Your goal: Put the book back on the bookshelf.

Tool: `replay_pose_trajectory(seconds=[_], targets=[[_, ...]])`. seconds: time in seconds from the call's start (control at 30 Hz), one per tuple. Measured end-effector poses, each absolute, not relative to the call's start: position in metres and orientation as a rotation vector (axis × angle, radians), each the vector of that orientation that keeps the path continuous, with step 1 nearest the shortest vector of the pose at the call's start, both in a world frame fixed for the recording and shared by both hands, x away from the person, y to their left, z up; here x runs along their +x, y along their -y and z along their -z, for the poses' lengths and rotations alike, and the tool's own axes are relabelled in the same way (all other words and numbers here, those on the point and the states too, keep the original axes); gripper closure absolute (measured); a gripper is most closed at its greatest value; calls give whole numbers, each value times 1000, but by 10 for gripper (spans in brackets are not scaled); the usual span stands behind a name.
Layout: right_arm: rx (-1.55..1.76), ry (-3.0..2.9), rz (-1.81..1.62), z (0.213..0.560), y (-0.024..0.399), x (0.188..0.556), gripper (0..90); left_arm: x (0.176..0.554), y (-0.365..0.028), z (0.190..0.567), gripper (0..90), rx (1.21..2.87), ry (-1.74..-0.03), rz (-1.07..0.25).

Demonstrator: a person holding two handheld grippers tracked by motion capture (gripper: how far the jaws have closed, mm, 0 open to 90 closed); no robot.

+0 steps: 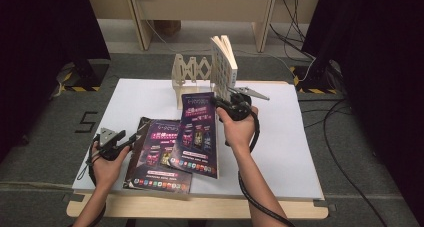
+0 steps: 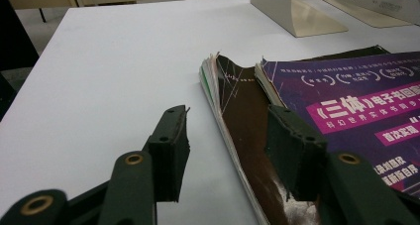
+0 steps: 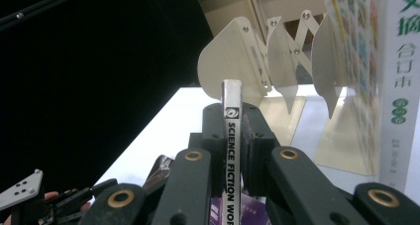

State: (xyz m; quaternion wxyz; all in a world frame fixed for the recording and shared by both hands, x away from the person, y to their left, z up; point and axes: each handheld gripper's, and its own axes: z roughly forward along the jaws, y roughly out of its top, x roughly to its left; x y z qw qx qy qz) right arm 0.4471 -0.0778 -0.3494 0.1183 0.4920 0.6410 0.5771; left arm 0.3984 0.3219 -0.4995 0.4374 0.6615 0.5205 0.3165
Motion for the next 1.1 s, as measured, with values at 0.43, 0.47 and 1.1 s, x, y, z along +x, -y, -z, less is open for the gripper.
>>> replay_pose_trajectory(seconds=[0.43, 0.47, 1.1], targets=[[1408, -1805, -1694, 340, 85, 444, 837, 398, -321, 499, 510, 1651, -1290, -791], [1402, -1800, -1691, 339, 86, 444, 836, 398, -321, 500, 509, 1653, -1288, -792], [1377, -1752, -1710, 328, 89, 444, 837, 398, -320, 500, 510, 1659, -1282, -797]])
